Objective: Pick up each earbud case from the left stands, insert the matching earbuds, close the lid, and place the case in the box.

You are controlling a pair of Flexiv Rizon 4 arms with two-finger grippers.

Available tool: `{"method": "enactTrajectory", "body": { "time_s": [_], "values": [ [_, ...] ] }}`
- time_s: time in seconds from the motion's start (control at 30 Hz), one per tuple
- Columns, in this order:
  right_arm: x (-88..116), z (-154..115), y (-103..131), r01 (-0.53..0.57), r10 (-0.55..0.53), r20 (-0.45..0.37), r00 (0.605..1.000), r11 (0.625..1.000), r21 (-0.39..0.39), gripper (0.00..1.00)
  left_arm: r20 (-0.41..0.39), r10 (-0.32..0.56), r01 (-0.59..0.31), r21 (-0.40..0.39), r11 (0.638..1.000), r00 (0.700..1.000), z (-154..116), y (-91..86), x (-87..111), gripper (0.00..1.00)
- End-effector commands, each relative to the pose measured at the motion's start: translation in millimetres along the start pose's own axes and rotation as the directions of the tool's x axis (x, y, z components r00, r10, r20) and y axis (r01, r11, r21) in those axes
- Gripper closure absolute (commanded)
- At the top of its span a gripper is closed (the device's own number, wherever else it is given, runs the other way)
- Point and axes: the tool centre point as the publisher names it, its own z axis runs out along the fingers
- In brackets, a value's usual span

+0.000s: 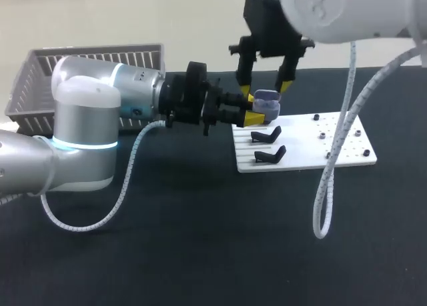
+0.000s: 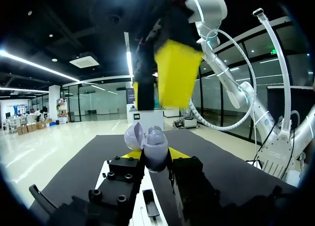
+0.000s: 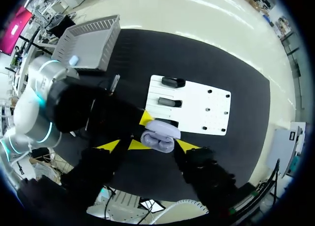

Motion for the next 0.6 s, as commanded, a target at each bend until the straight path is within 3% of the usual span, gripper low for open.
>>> {"method": "enactTrajectory", "body": {
  "time_s": [0.03, 0.17, 0.37, 0.6],
  "values": [
    [-5, -6, -20, -0.082, 0.084, 0.039, 0.996, 0.995, -0.049, 0.0, -0.002, -0.001, 0.001, 0.001, 1.0, 1.0, 0, 0.3, 0.0, 1.0],
    [-26, 2, -38, -0.2, 0.203, 0.042, 0.978, 0.978, -0.061, 0.0, -0.002, -0.001, 0.001, 0.001, 1.0, 1.0, 0, 0.3, 0.0, 1.0],
    [-47, 14, -62, -0.296, 0.299, 0.027, 0.954, 0.953, -0.064, 0.0, -0.002, -0.001, 0.001, 0.001, 1.0, 1.0, 0, 0.3, 0.0, 1.0],
    [-50, 34, -77, -0.333, 0.333, -0.01, 0.943, 0.941, -0.054, 0.0, -0.002, -0.001, 0.001, 0.001, 1.0, 1.0, 0, 0.3, 0.0, 1.0]
  ]
}}
